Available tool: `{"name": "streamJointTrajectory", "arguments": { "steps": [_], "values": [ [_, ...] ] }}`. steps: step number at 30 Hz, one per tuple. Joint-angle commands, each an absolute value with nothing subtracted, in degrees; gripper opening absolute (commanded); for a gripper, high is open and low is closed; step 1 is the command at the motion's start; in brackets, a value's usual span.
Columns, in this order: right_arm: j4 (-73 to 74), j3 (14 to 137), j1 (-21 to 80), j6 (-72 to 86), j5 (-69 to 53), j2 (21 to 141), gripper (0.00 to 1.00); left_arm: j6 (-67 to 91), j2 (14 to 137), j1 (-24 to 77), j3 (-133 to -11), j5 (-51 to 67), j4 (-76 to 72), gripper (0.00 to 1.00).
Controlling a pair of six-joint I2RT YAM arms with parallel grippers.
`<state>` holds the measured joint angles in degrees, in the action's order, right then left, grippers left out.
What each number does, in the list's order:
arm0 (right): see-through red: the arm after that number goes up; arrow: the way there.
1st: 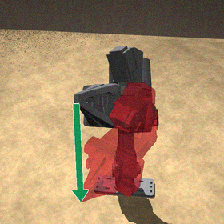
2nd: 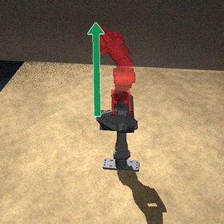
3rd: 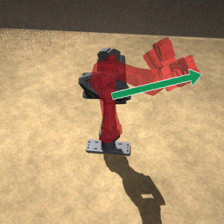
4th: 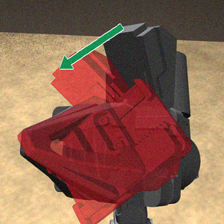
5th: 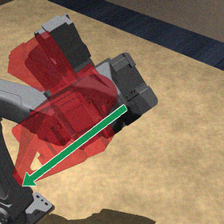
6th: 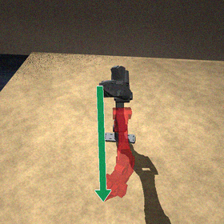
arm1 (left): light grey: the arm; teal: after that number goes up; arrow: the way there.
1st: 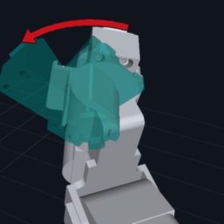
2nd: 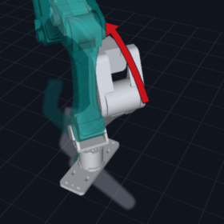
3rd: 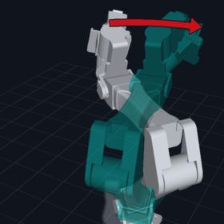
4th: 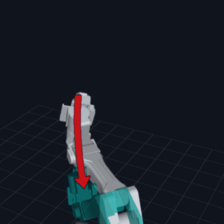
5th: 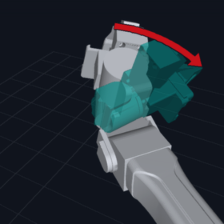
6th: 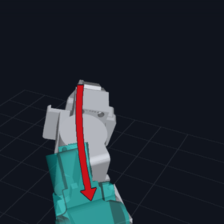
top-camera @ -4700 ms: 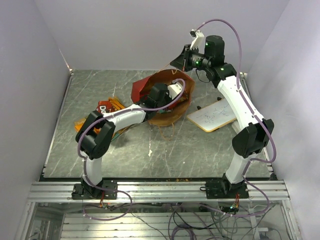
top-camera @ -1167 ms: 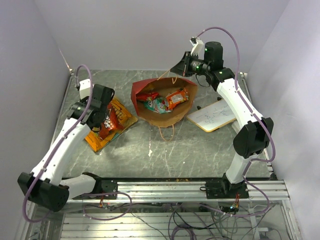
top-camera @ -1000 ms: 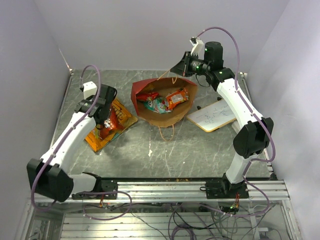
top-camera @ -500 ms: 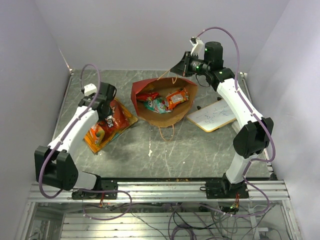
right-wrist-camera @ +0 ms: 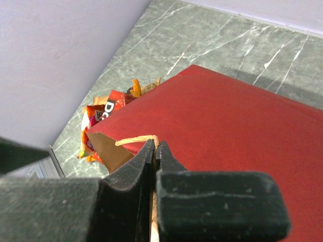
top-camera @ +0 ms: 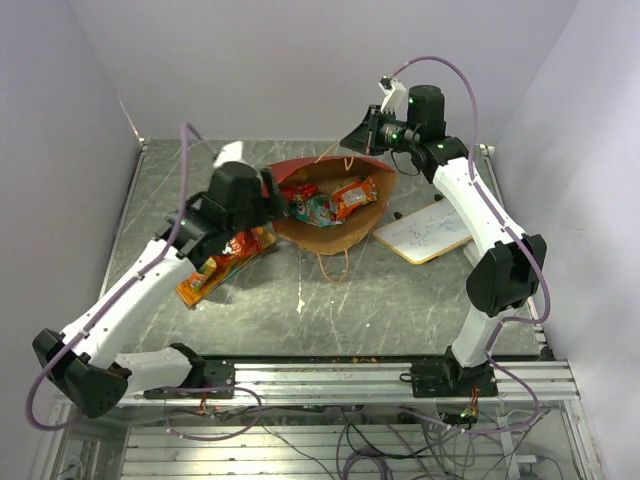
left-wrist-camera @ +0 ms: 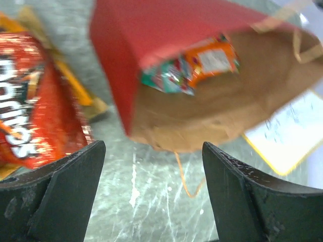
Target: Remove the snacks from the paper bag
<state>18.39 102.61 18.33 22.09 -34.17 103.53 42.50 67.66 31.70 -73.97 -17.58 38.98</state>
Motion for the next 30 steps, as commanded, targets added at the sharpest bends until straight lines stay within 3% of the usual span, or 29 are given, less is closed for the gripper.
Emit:
{"name": "streamJointTrajectory", "arguments": {
  "steps": [1, 6, 10, 14, 23, 26, 30],
  "values": [
    [18.1, 102.4, 18.0, 22.3, -35.0, 101.7, 0.0, 33.9, 68.7, 42.4, -71.8, -19.9, 28.6, 0.85],
    [18.3, 102.7, 18.0, 22.1, -34.6, 101.1, 0.0, 18.8, 72.8, 53.7, -69.8, -26.3, 19.5, 0.77],
    [18.3, 103.0, 17.9, 22.3, -34.5, 101.1, 0.0, 9.3, 77.8, 56.1, -69.0, -26.3, 13.2, 0.74],
    [18.2, 103.4, 18.0, 22.2, -34.4, 101.1, 0.0, 2.9, 84.1, 56.1, -70.4, -26.7, 10.1, 0.53],
    [18.1, 104.9, 17.9, 22.5, -34.4, 102.5, 0.0, -5.4, 93.4, 55.7, -69.8, -31.9, 4.2, 0.52],
    [18.2, 105.6, 18.0, 22.4, -34.1, 103.4, 0.0, -5.6, 95.3, 54.4, -69.1, -31.8, 1.5, 0.46],
    [18.3, 107.1, 18.0, 23.0, -34.2, 105.6, 0.0, -8.2, 99.3, 53.5, -70.4, -32.1, 0.4, 0.47]
  ]
}}
